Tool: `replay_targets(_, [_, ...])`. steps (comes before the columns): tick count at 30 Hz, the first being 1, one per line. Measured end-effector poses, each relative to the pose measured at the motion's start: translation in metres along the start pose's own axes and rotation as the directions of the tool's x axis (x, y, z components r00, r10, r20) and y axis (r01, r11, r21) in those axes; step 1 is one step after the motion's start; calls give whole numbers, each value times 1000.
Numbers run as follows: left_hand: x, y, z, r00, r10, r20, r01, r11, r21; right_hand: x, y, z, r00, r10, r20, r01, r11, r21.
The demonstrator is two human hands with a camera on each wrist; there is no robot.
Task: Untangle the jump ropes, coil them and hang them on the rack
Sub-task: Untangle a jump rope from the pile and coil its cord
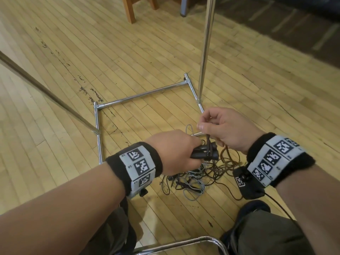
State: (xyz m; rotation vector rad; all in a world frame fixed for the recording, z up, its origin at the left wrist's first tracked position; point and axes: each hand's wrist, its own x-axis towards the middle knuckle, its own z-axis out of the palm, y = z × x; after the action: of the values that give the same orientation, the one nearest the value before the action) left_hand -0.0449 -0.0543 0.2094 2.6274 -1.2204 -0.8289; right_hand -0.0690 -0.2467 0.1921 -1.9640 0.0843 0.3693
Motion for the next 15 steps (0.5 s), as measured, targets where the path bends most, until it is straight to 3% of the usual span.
replay_targets(5, [0, -11, -12, 984, -119, -129, 78, 955, -285, 4, 7, 18, 999, 35, 30, -36, 999, 22])
replay_targets(8, [4, -30, -19, 928, -298, -224, 187, 892, -412, 3, 6, 26, 998, 30, 58, -23, 993, -117])
replay_targets(11, [7, -54, -26, 857, -453, -245, 343, 858, -383, -3, -5, 28, 981, 0, 194, 79, 913, -400])
replay_targets(15, [11, -59, -11, 858, -494, -139, 471, 866, -166, -10, -23, 13, 976, -4, 220, 126, 831, -542])
